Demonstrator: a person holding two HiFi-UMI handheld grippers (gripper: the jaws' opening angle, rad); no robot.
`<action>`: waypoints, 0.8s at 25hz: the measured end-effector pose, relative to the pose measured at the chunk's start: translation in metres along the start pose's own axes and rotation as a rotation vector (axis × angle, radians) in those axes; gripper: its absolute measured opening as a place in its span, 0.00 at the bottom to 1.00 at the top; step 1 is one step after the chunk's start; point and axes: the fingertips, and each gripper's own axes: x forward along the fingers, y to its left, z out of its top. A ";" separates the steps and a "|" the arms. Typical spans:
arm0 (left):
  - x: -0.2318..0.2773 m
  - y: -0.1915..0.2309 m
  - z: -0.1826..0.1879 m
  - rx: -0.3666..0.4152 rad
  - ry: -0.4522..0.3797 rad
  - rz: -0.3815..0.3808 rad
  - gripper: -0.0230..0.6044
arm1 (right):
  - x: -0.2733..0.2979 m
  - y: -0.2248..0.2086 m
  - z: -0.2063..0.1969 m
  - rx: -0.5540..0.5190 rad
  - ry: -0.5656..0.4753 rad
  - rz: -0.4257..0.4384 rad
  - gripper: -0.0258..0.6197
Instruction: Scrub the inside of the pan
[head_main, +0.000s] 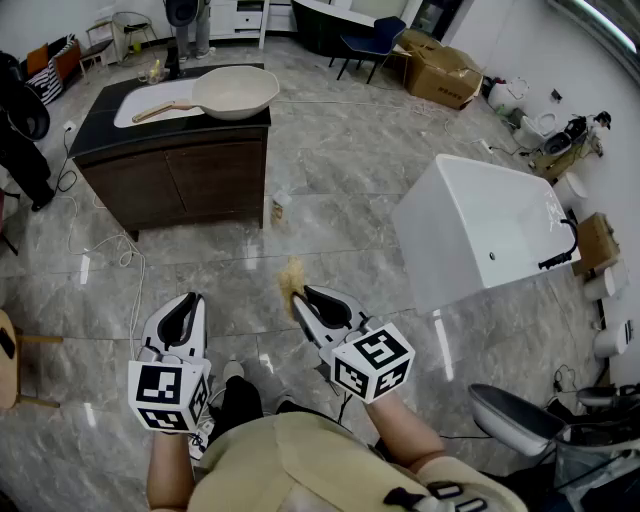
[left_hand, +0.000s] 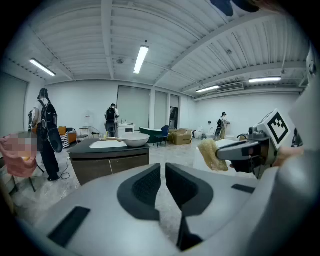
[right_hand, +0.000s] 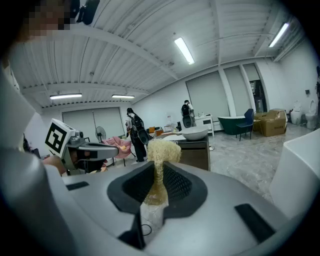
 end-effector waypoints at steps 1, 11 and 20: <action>0.005 0.008 0.001 0.002 0.002 0.001 0.10 | 0.009 -0.001 0.002 0.003 -0.001 0.000 0.14; 0.035 0.086 0.006 0.005 0.007 -0.052 0.10 | 0.095 0.011 0.023 0.014 0.012 -0.009 0.14; 0.058 0.157 0.001 0.046 0.044 -0.112 0.10 | 0.171 0.024 0.036 0.007 0.023 -0.012 0.14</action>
